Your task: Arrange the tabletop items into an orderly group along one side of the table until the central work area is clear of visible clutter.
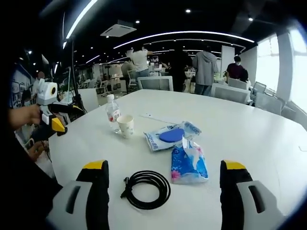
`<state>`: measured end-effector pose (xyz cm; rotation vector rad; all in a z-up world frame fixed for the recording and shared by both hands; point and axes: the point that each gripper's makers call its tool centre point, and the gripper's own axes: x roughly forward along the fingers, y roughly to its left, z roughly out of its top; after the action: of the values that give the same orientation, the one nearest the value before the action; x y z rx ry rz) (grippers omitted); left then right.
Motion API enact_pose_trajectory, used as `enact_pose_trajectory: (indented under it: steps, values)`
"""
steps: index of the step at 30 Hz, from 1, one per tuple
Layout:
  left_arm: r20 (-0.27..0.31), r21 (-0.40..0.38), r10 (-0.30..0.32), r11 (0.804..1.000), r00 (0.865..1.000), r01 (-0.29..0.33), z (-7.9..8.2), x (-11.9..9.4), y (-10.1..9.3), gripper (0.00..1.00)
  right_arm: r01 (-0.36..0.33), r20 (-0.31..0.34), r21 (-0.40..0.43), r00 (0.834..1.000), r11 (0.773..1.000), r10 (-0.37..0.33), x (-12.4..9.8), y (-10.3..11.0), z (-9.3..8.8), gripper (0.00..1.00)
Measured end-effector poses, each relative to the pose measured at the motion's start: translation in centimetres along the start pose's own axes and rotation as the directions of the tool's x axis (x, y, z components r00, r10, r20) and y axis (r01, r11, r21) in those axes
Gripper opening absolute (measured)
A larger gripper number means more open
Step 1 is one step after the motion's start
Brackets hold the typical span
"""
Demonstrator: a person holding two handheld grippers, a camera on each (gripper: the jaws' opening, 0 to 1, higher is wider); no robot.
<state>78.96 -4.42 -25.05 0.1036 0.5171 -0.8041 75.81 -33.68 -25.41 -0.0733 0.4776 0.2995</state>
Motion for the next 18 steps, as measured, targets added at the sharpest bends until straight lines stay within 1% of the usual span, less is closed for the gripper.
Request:
enact_pose_trajectory:
  steps: [7,11,13,16,18]
  values:
    - [0.006,0.002,0.002,1.0,1.0,-0.002,0.2,0.0,-0.6,1.0,0.019,-0.011,0.012,1.0,1.0,-0.019,-0.9,-0.4,-0.5,0.93]
    - [0.0,0.041,0.008,0.999,1.0,-0.008,0.3,0.4,-1.1,1.0,0.02,-0.021,0.014,1.0,1.0,-0.02,-0.9,-0.3,-0.8,0.91]
    - [-0.012,0.044,0.001,0.999,1.0,0.0,0.1,0.9,-1.5,0.99,0.019,-0.026,0.02,0.999,1.0,-0.019,-0.7,-0.3,-1.1,0.9]
    - [-0.024,0.045,-0.015,0.999,1.0,0.016,-0.1,1.7,-2.2,0.97,0.014,-0.038,0.025,0.999,1.0,-0.013,-0.2,-0.2,-1.6,0.87]
    - [-0.025,0.046,-0.023,0.999,0.999,0.024,-0.1,2.3,-2.8,0.92,0.011,-0.056,0.022,0.998,1.0,-0.01,0.2,-0.2,-2.2,0.85]
